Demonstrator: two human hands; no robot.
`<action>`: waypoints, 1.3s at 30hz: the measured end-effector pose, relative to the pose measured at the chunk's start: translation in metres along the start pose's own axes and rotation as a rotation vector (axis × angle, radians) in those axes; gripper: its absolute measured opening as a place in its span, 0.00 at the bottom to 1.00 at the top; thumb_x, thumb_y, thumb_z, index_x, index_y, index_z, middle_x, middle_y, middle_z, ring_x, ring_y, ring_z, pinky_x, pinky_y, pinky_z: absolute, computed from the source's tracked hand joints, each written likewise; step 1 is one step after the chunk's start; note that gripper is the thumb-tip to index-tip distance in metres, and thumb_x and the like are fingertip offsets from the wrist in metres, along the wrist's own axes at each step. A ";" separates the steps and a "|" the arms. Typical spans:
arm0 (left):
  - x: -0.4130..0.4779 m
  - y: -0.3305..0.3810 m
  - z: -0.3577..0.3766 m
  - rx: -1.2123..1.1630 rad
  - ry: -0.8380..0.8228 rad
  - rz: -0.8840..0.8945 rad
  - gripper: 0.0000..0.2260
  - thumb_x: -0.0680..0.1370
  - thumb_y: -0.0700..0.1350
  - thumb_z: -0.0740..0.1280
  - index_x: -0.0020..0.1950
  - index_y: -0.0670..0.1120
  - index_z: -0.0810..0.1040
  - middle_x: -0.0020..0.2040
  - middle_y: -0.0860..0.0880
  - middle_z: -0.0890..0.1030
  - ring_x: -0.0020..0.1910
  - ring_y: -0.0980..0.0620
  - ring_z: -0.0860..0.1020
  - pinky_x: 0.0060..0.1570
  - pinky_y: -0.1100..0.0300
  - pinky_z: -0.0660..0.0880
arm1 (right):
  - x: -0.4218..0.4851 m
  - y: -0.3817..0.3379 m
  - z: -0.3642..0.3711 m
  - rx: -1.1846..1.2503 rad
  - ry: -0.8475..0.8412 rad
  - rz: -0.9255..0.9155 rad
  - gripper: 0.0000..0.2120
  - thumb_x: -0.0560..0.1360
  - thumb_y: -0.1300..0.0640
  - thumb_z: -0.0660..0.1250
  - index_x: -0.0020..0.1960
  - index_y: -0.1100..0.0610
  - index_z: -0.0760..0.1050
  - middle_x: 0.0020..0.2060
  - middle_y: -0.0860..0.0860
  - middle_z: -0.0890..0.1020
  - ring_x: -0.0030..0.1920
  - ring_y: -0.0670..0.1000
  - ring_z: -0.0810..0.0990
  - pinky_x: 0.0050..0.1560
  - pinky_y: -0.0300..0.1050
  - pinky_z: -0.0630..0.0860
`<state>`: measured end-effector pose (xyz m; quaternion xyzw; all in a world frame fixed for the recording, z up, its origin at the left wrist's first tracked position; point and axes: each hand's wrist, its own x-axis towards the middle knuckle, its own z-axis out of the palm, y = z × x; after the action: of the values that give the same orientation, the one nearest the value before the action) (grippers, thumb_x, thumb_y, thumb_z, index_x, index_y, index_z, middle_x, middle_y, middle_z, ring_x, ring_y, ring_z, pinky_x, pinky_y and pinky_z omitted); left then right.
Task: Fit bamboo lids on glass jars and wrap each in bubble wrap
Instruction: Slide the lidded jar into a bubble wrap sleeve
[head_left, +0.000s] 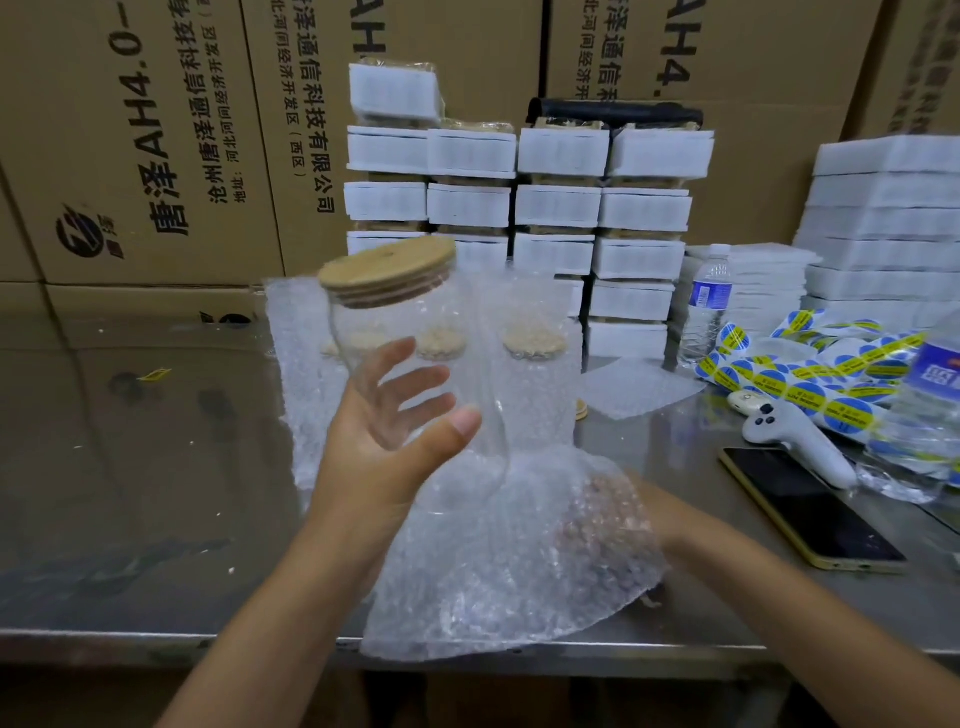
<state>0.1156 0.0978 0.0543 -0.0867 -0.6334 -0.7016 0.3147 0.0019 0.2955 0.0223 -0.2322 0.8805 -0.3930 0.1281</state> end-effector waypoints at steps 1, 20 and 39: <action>0.000 -0.006 0.005 -0.004 -0.017 -0.022 0.34 0.57 0.56 0.76 0.62 0.57 0.72 0.55 0.54 0.82 0.55 0.54 0.81 0.43 0.67 0.77 | 0.003 0.000 0.000 -0.041 0.003 -0.004 0.12 0.78 0.65 0.63 0.62 0.65 0.73 0.60 0.60 0.77 0.55 0.51 0.74 0.46 0.30 0.70; -0.003 -0.064 0.033 0.136 -0.004 -0.192 0.36 0.54 0.62 0.76 0.60 0.62 0.70 0.57 0.56 0.79 0.53 0.60 0.80 0.52 0.56 0.79 | -0.018 -0.017 -0.011 0.467 0.507 -0.466 0.07 0.76 0.50 0.67 0.54 0.44 0.75 0.50 0.43 0.81 0.53 0.43 0.78 0.52 0.32 0.72; -0.007 -0.075 0.081 0.649 -0.414 -0.362 0.38 0.73 0.54 0.72 0.75 0.49 0.54 0.57 0.55 0.72 0.53 0.63 0.74 0.45 0.71 0.69 | -0.017 -0.010 -0.018 0.549 0.625 -0.327 0.30 0.67 0.64 0.76 0.62 0.51 0.66 0.55 0.52 0.77 0.54 0.47 0.79 0.50 0.40 0.77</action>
<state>0.0576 0.1764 0.0030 -0.0096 -0.8763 -0.4775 0.0633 0.0118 0.3100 0.0423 -0.1957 0.6917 -0.6786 -0.1507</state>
